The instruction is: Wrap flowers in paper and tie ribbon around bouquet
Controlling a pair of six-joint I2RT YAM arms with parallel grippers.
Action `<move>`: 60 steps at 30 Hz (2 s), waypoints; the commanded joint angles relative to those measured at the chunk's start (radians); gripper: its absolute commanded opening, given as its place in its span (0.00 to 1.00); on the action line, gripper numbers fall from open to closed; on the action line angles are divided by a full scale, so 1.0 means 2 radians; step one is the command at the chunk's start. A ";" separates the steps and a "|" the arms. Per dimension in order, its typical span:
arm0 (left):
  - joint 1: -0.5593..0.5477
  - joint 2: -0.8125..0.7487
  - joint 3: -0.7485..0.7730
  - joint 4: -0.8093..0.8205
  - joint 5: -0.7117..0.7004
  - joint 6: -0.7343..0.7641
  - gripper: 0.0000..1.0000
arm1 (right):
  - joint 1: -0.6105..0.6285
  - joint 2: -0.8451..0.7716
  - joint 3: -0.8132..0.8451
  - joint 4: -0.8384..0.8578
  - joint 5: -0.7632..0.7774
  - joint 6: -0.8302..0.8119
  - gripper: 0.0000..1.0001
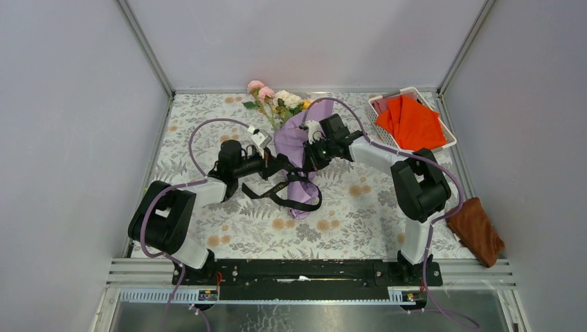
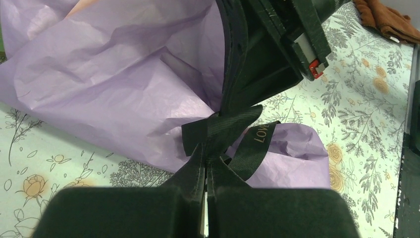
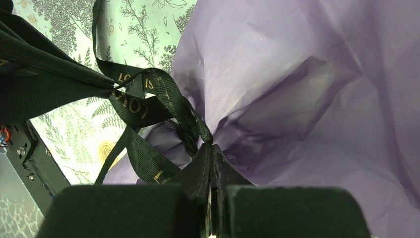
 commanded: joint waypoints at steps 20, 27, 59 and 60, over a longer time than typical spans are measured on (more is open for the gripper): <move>0.038 -0.108 0.024 -0.287 0.113 0.313 0.57 | 0.001 -0.108 -0.038 0.019 0.003 0.014 0.00; -0.047 -0.064 0.057 -0.227 0.099 0.406 0.36 | -0.016 -0.110 -0.060 0.049 0.019 0.047 0.00; -0.115 0.097 0.162 -0.244 0.001 0.479 0.22 | -0.047 -0.106 -0.082 0.081 -0.026 0.068 0.00; -0.115 0.097 0.162 -0.248 -0.001 0.484 0.18 | -0.047 -0.107 -0.082 0.081 -0.027 0.068 0.00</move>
